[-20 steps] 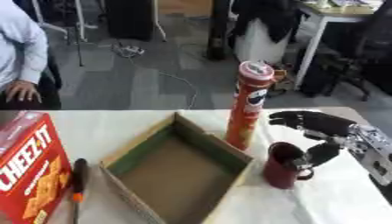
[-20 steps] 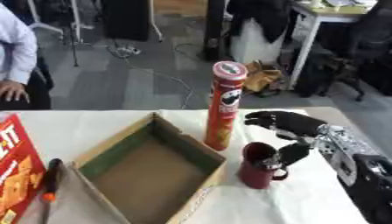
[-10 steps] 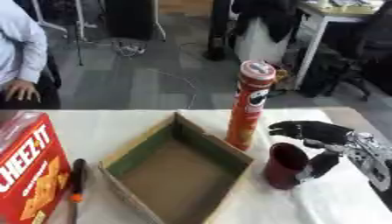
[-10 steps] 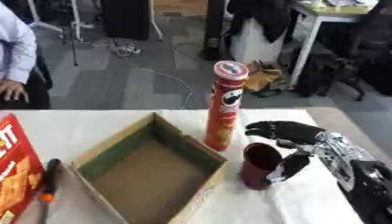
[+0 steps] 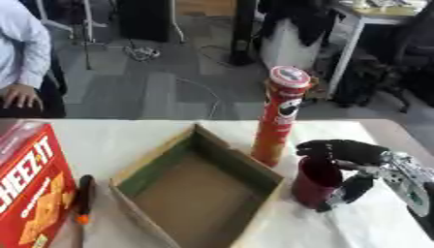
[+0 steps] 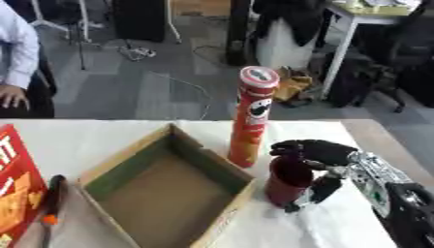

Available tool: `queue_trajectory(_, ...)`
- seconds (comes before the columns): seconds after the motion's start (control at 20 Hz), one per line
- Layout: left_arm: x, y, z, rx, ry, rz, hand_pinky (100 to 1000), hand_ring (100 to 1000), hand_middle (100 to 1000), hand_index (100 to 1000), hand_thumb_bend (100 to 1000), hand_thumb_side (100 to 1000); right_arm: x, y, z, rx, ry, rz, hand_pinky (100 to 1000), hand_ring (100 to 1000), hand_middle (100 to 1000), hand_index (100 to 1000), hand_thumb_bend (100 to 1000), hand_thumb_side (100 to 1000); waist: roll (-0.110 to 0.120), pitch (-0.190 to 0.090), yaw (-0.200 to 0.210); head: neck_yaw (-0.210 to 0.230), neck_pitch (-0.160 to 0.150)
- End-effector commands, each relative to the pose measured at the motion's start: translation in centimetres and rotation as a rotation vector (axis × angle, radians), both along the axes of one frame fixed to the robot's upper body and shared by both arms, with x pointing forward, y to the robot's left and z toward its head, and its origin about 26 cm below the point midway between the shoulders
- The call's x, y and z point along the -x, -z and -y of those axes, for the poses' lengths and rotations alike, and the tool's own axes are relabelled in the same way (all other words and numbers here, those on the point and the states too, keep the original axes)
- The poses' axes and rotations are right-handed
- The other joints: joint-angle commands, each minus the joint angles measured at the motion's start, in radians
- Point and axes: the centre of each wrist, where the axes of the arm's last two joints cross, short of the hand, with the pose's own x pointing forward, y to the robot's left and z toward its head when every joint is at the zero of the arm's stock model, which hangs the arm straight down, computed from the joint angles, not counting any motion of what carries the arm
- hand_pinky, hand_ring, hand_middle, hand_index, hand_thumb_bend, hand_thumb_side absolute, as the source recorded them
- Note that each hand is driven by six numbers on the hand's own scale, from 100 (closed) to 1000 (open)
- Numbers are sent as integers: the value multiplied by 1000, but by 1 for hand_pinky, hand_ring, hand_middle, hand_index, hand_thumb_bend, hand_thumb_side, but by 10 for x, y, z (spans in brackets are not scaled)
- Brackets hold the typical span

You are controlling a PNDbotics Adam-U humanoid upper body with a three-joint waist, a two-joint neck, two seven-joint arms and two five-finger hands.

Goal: Pick up objects on the table and place them in the box.

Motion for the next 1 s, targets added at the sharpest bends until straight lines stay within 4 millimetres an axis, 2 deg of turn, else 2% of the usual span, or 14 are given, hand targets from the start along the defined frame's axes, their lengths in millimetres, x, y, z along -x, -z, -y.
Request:
queue_trajectory(0.05, 3, -9, -3, -15, -7, 34, 972, 898, 789, 765, 100, 999, 7, -24, 8, 41, 16, 36, 888, 1000, 1000, 1000, 831, 849, 0, -19, -3, 2, -10)
queue_trajectory(0.65, 3, -9, -2, -11, -6, 29, 972, 898, 788, 762, 100, 999, 6, -23, 11, 26, 15, -7, 829, 995, 982, 1000, 827, 834, 1, -23, -7, 0, -11)
queue_trajectory(0.8, 3, -9, -2, -8, -5, 29, 972, 898, 788, 762, 100, 999, 6, -23, 11, 27, 19, -15, 753, 959, 969, 1000, 796, 814, 0, -24, -9, 1, -13)
queue_trajectory(0.95, 3, -9, -2, -7, -5, 29, 972, 898, 788, 761, 100, 999, 7, -22, 12, 29, 25, -17, 735, 938, 963, 1000, 783, 807, 0, -24, -8, 1, -12)
queue_trajectory(1.0, 3, -9, -2, -7, -6, 29, 972, 897, 788, 760, 100, 997, 7, -22, 12, 30, 28, -18, 674, 868, 943, 964, 725, 758, 0, -24, -8, 1, -12)
